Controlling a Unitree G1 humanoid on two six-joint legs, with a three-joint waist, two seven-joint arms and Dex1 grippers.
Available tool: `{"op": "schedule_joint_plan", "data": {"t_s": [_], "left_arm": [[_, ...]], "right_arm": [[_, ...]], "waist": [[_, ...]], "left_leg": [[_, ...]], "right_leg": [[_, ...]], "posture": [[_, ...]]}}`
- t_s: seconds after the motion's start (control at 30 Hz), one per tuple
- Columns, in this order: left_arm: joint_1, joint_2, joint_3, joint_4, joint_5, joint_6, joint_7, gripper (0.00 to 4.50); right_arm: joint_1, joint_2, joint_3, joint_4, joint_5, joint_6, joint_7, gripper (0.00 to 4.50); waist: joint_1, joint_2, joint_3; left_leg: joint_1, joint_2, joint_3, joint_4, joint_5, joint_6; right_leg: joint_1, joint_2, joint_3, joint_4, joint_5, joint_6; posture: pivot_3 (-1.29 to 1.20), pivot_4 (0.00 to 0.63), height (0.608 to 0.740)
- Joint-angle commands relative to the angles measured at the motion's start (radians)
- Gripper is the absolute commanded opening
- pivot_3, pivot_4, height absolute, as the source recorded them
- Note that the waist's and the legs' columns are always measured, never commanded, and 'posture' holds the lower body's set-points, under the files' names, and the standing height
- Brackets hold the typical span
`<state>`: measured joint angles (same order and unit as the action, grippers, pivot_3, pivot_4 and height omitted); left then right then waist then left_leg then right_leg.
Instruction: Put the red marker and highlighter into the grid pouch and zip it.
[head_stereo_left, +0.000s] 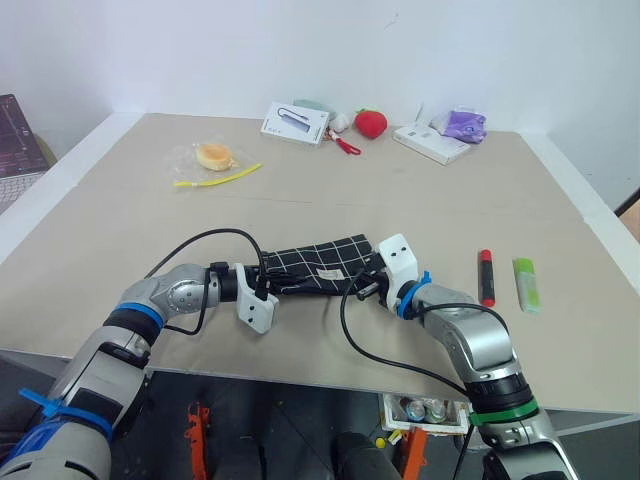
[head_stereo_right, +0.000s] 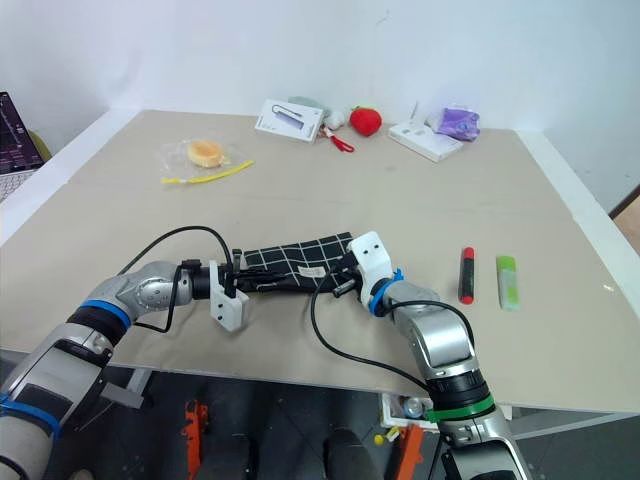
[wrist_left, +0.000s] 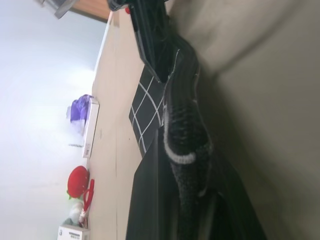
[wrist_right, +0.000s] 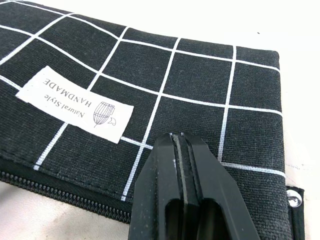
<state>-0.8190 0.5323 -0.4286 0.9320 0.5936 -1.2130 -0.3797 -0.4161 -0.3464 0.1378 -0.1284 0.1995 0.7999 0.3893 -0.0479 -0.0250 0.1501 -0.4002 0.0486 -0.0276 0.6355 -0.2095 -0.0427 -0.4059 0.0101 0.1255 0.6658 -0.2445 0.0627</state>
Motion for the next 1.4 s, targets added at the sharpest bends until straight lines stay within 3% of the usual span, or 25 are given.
{"op": "schedule_joint_plan", "data": {"t_s": [0.03, 0.2, 0.27, 0.3, 0.33, 0.43, 0.53, 0.6, 0.97, 1.07, 1.3, 1.4], "left_arm": [[0.009, -0.024, -0.035, 0.014, -0.014, 0.023, -0.03, 0.02], [0.016, -0.033, -0.035, 0.007, -0.042, 0.042, -0.062, 0.02], [0.022, -0.037, -0.035, -0.004, -0.05, 0.051, -0.07, 0.02], [0.025, -0.038, -0.035, -0.01, -0.052, 0.055, -0.073, 0.0], [0.027, -0.038, -0.035, -0.016, -0.056, 0.059, -0.078, 0.0], [0.038, -0.039, -0.038, -0.029, -0.067, 0.077, -0.096, 0.0], [0.048, -0.042, -0.039, -0.04, -0.077, 0.093, -0.109, 0.0], [0.051, -0.044, -0.04, -0.046, -0.082, 0.101, -0.115, 0.0], [0.061, -0.058, -0.035, -0.078, -0.113, 0.135, -0.142, 0.0], [0.066, -0.057, -0.032, -0.088, -0.119, 0.142, -0.148, 0.0], [0.079, -0.056, -0.027, -0.107, -0.135, 0.157, -0.16, 0.0], [0.088, -0.059, -0.023, -0.121, -0.145, 0.166, -0.165, 0.0]], "right_arm": [[0.019, 0.011, 0.005, 0.014, -0.007, 0.01, -0.001, 0.0], [0.044, 0.021, -0.09, -0.078, 0.055, -0.106, 0.035, 0.0], [0.083, -0.012, -0.212, -0.172, 0.129, -0.081, 0.053, 0.0], [0.094, -0.024, -0.269, -0.203, 0.163, -0.056, 0.05, 0.67], [0.102, -0.033, -0.311, -0.226, 0.191, -0.031, 0.045, 0.92], [0.118, -0.078, -0.379, -0.262, 0.222, 0.038, 0.028, 2.25], [0.16, -0.152, -0.384, -0.276, 0.213, 0.11, 0.029, 3.88], [0.171, -0.163, -0.375, -0.28, 0.224, 0.148, 0.024, 4.4], [0.166, -0.117, -0.184, -0.287, 0.144, 0.143, -0.047, 4.4], [0.154, -0.115, -0.154, -0.247, 0.11, 0.136, -0.066, 3.53], [0.137, -0.112, -0.123, -0.232, 0.089, 0.139, -0.059, 0.16], [0.145, -0.101, -0.113, -0.257, 0.098, 0.143, -0.051, 0.06]], "waist": [[0.0, 0.0, 0.0], [0.001, 0.0, 0.0], [0.007, 0.003, 0.001], [0.008, 0.004, 0.001], [0.009, 0.004, 0.001], [0.009, 0.004, 0.001], [0.01, 0.004, 0.001], [0.009, 0.005, 0.001], [0.01, 0.006, 0.001], [0.01, 0.006, 0.001], [0.009, 0.006, 0.001], [0.009, 0.006, 0.001]], "left_leg": [[0.0, 0.0, 0.0, 0.0, 0.0, 0.0], [0.0, 0.0, 0.0, 0.0, 0.0, 0.0], [-0.001, -0.001, -0.001, 0.0, 0.0, 0.0], [-0.004, -0.002, -0.002, 0.0, 0.0, 0.0], [-0.005, -0.003, -0.002, 0.0, 0.0, 0.0], [-0.006, -0.005, -0.002, 0.0, 0.0, 0.0], [-0.005, -0.004, -0.003, -0.001, 0.0, 0.0], [-0.005, -0.004, -0.002, -0.001, 0.0, 0.0], [-0.006, -0.007, -0.002, -0.001, 0.0, 0.0], [-0.006, -0.009, -0.002, -0.001, 0.0, 0.0], [-0.007, -0.013, -0.003, -0.002, 0.0, 0.0], [-0.006, -0.014, -0.003, -0.002, 0.0, 0.0]], "right_leg": [[0.0, 0.0, 0.0, 0.0, 0.0, 0.0], [0.0, 0.0, 0.0, 0.0, 0.0, 0.0], [0.0, 0.0, 0.0, 0.0, -0.001, 0.002], [-0.001, 0.0, 0.001, 0.0, -0.002, 0.004], [-0.001, -0.001, 0.002, 0.0, -0.003, 0.005], [0.0, -0.002, 0.003, -0.002, -0.003, 0.006], [0.0, -0.002, 0.002, -0.002, -0.004, 0.005], [0.0, -0.002, 0.003, -0.002, -0.005, 0.002], [0.0, -0.003, 0.004, -0.002, -0.007, 0.004], [0.0, -0.006, 0.004, -0.002, -0.007, 0.006], [0.0, -0.01, 0.004, -0.002, -0.008, 0.01], [0.0, -0.01, 0.004, -0.002, -0.008, 0.01]], "posture": [[0.0, 0.15, 0.733], [0.0, 0.15, 0.733], [0.0, 0.15, 0.733], [0.0, 0.15, 0.733], [0.0, 0.15, 0.733], [0.0, 0.15, 0.733], [0.0, 0.15, 0.733], [0.0, 0.15, 0.733], [0.0, 0.15, 0.733], [0.0, 0.15, 0.733], [0.0, 0.15, 0.733], [0.0, 0.15, 0.733]]}}
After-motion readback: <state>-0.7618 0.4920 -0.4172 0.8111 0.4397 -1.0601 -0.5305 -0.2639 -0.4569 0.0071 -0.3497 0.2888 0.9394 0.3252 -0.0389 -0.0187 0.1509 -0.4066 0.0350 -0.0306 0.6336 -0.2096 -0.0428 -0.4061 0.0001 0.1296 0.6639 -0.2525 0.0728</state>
